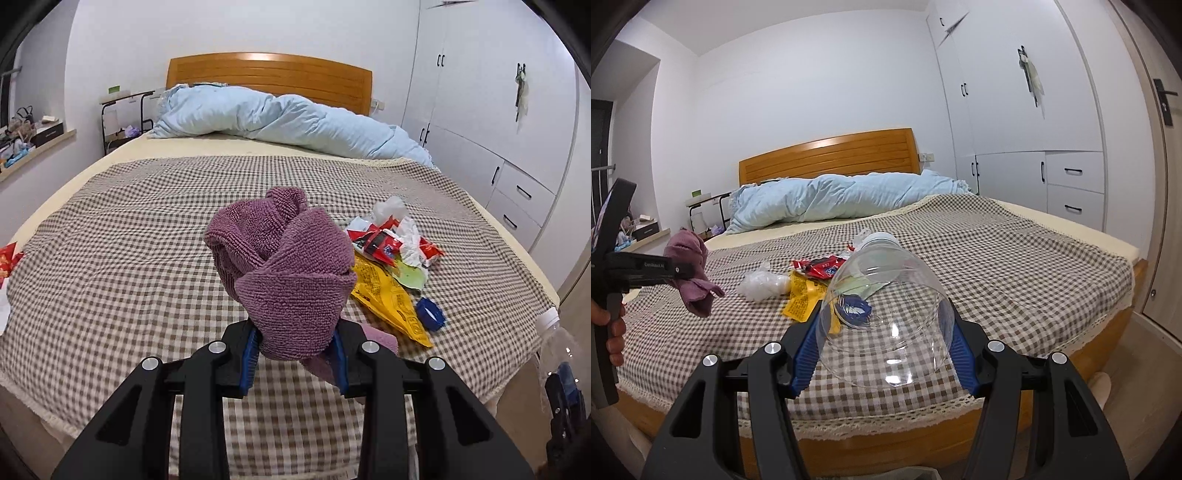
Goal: Collect trash
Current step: 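Carry the mauve towel and plastic bottle down toward the floor bin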
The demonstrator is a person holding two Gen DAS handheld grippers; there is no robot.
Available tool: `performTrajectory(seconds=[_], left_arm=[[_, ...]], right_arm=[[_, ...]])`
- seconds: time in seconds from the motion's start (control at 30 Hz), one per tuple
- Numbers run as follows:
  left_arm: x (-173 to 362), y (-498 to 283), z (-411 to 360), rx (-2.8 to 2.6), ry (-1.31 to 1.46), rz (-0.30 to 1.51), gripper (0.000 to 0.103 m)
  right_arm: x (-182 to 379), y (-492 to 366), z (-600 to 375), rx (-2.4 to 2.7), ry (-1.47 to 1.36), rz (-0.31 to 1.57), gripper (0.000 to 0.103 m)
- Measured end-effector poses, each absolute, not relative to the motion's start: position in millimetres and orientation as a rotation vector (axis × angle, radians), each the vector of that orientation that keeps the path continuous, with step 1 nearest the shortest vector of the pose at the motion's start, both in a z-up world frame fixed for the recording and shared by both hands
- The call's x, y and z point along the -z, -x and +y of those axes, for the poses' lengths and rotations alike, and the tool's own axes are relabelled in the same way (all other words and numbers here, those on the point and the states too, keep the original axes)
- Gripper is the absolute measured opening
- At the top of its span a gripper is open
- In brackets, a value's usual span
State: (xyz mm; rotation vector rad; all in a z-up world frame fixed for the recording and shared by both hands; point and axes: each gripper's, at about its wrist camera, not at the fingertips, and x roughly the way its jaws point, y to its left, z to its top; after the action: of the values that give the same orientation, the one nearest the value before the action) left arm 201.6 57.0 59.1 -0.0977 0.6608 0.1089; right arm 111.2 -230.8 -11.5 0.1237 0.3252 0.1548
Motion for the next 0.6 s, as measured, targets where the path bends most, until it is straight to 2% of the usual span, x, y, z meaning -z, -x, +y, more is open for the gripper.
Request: performTrajectory(seconds=[0.6], left_arm=[[-85, -122, 48, -0.093, 0.090, 0.623, 0.030]], right_arm=[[-1, -59, -237, -0.189, -0.086, 0.329, 0.059]])
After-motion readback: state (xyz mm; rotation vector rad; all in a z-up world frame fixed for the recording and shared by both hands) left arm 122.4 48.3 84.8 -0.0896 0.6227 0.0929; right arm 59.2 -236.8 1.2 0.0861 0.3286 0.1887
